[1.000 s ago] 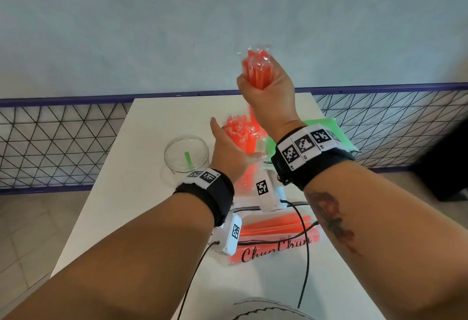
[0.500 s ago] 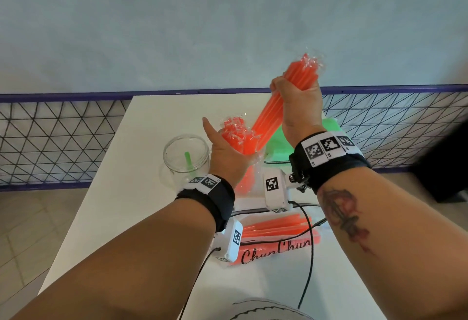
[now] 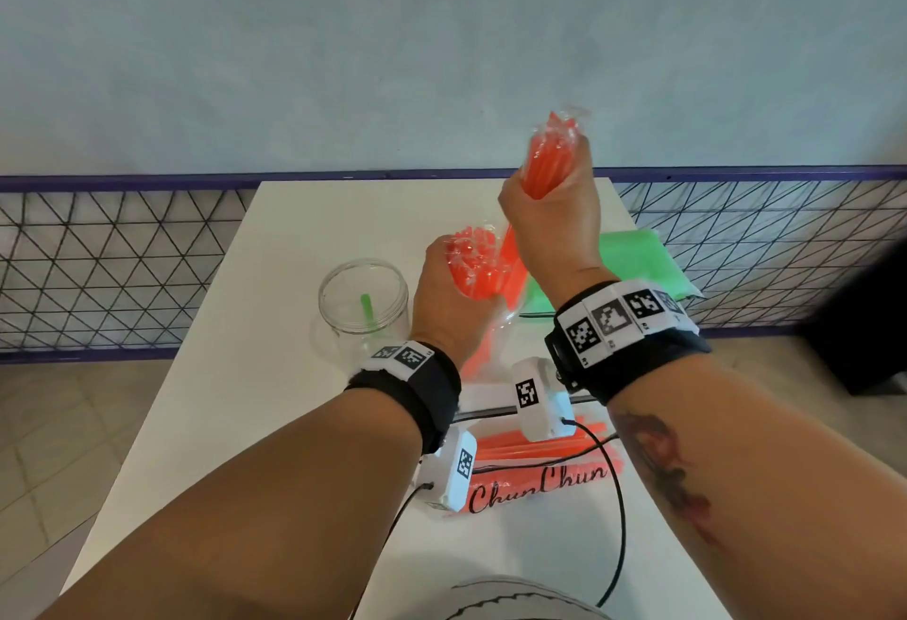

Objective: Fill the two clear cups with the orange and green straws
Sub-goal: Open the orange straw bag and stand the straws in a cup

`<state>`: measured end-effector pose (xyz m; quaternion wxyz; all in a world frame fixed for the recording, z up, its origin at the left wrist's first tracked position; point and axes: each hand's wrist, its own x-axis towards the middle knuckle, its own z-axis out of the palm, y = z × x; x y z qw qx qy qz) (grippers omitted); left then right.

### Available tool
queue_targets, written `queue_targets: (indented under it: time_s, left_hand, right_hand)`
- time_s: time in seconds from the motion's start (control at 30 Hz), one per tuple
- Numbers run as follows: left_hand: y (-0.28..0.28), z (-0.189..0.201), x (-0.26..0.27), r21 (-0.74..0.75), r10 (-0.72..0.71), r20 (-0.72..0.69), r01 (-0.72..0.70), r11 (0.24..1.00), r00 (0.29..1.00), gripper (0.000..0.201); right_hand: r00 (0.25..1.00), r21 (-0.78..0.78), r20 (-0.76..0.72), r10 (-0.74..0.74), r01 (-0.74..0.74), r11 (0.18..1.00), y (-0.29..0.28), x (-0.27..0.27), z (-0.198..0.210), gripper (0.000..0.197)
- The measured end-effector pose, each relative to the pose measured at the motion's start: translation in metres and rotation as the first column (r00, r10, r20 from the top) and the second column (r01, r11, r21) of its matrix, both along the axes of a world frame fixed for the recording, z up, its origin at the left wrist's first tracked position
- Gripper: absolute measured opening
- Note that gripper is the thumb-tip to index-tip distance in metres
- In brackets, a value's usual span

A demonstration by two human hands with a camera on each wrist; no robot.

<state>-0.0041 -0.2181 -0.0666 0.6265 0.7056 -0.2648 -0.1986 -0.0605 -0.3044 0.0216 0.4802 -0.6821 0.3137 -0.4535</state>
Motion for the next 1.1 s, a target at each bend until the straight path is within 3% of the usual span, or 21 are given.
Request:
queue_targets:
  time_s: [0.2, 0.33, 0.43, 0.5, 0.6, 0.67, 0.73, 0.83, 0.93, 1.03, 1.1]
  left_hand:
    - [-0.002, -0.002, -0.001, -0.017, -0.061, 0.084, 0.063, 0.998, 0.995, 0.073]
    - [-0.006, -0.005, 0.001, 0.024, -0.059, 0.129, 0.056, 0.998, 0.990, 0.073]
    - [-0.006, -0.012, 0.004, -0.014, -0.034, 0.057, 0.034, 0.999, 0.998, 0.071]
    - [-0.005, -0.015, 0.004, -0.038, -0.033, 0.055, 0.035, 0.999, 0.998, 0.070]
    - [-0.005, -0.018, 0.003, -0.038, -0.067, 0.083, 0.070, 0.997, 0.994, 0.083]
    - [-0.005, -0.016, 0.005, -0.008, -0.106, 0.094, 0.107, 0.994, 0.990, 0.102]
    - [-0.005, -0.016, 0.008, 0.012, -0.161, 0.099, 0.161, 0.987, 0.982, 0.117]
    - [-0.007, -0.021, 0.013, 0.015, -0.235, 0.100, 0.234, 0.972, 0.967, 0.109]
    - [-0.007, -0.022, 0.014, 0.002, -0.194, 0.118, 0.195, 0.981, 0.974, 0.097]
    - [-0.010, -0.022, 0.011, -0.049, -0.166, 0.095, 0.172, 0.984, 0.982, 0.089]
    - [-0.010, -0.021, 0.008, -0.057, -0.175, 0.084, 0.180, 0.982, 0.981, 0.086]
  right_hand:
    - [0.999, 0.087, -0.034, 0.004, -0.001, 0.996, 0.000, -0.008, -0.040, 0.047]
    - [0.992, 0.197, -0.022, 0.128, -0.121, 0.973, 0.005, -0.016, -0.071, 0.042]
    - [0.956, -0.029, -0.198, 0.218, -0.228, 0.973, -0.005, -0.016, -0.060, 0.065]
    - [0.953, -0.234, -0.213, 0.215, -0.263, 0.936, -0.011, -0.013, -0.040, 0.073]
    - [0.959, -0.505, -0.230, 0.164, -0.261, 0.823, -0.019, -0.004, -0.010, 0.059]
    - [0.931, -0.551, -0.333, 0.147, -0.319, 0.771, -0.022, 0.000, -0.010, 0.053]
    - [0.843, -0.517, -0.523, 0.124, -0.430, 0.740, -0.023, -0.001, -0.027, 0.052]
    - [0.701, -0.383, -0.704, 0.116, -0.512, 0.769, -0.018, -0.013, -0.052, 0.061]
    - [0.683, -0.387, -0.719, 0.128, -0.546, 0.743, -0.021, -0.018, -0.046, 0.070]
    - [0.742, -0.455, -0.669, 0.052, -0.464, 0.760, -0.021, -0.017, -0.040, 0.065]
    - [0.695, -0.360, -0.707, 0.132, -0.514, 0.779, -0.017, -0.016, -0.047, 0.063]
